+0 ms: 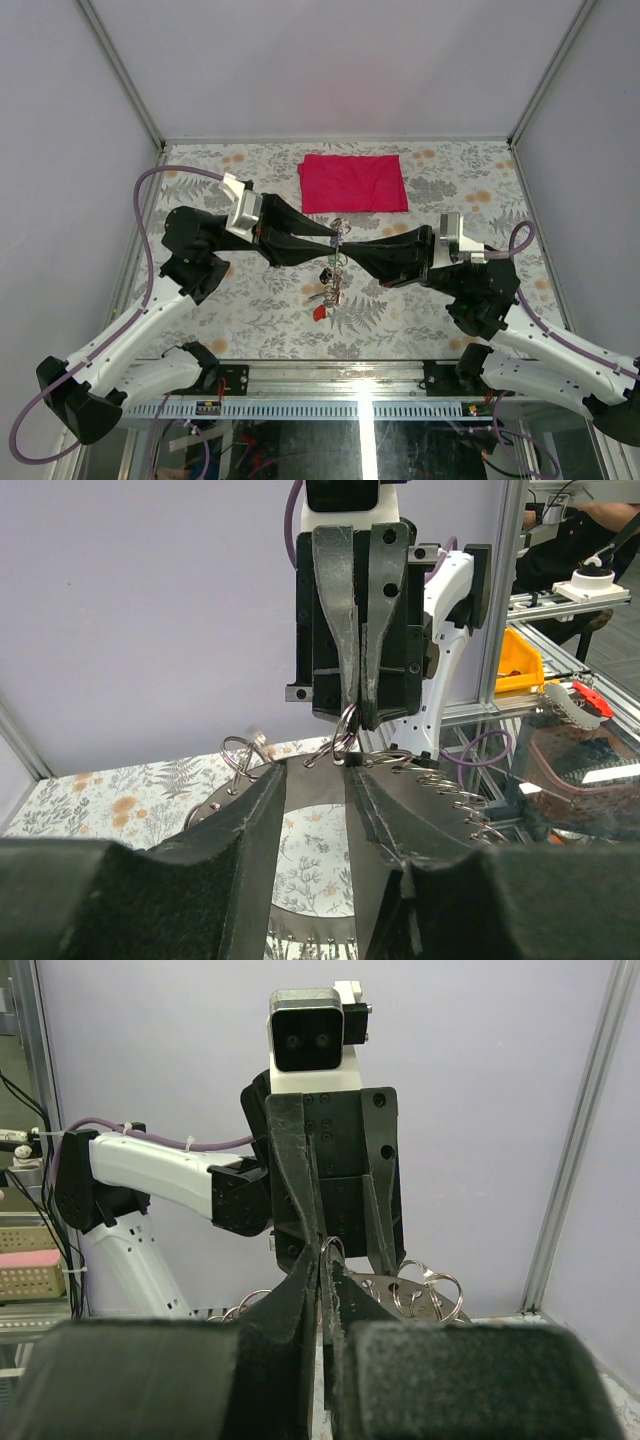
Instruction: Put the keys on the keyring
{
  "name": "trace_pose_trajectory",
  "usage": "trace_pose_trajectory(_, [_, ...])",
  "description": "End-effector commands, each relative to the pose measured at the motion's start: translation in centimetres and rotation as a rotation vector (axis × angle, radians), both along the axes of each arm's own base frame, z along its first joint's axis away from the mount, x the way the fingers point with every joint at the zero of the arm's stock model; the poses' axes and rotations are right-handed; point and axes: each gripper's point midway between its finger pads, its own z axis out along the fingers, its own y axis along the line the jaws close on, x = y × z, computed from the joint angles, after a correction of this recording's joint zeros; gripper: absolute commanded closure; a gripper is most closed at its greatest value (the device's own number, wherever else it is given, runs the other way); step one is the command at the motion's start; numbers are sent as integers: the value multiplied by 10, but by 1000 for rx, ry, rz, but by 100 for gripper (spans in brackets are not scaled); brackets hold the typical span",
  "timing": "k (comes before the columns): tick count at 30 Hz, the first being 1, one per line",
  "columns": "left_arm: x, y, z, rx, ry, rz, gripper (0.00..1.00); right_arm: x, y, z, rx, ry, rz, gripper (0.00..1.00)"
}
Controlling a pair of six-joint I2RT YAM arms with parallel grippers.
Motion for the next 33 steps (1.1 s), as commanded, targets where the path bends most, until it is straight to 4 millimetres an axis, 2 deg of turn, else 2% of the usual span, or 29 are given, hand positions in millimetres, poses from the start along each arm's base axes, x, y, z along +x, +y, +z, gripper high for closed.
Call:
trace_pose_trajectory(1, [-11, 1, 19, -50, -65, -29, 68, -11, -14, 32, 85, -76, 1, 100])
trace_pose_trajectory(11, [-19, -1, 21, -47, -76, -63, 68, -7, -13, 29, 71, -71, -19, 100])
trace_pose_trajectory(23, [-10, 0, 24, -69, -56, 6, 68, -7, -13, 24, 50, -67, -25, 100])
trace_pose_trajectory(33, [-13, 0, 23, -56, -63, -11, 68, -6, -17, 25, 54, -69, -43, 100])
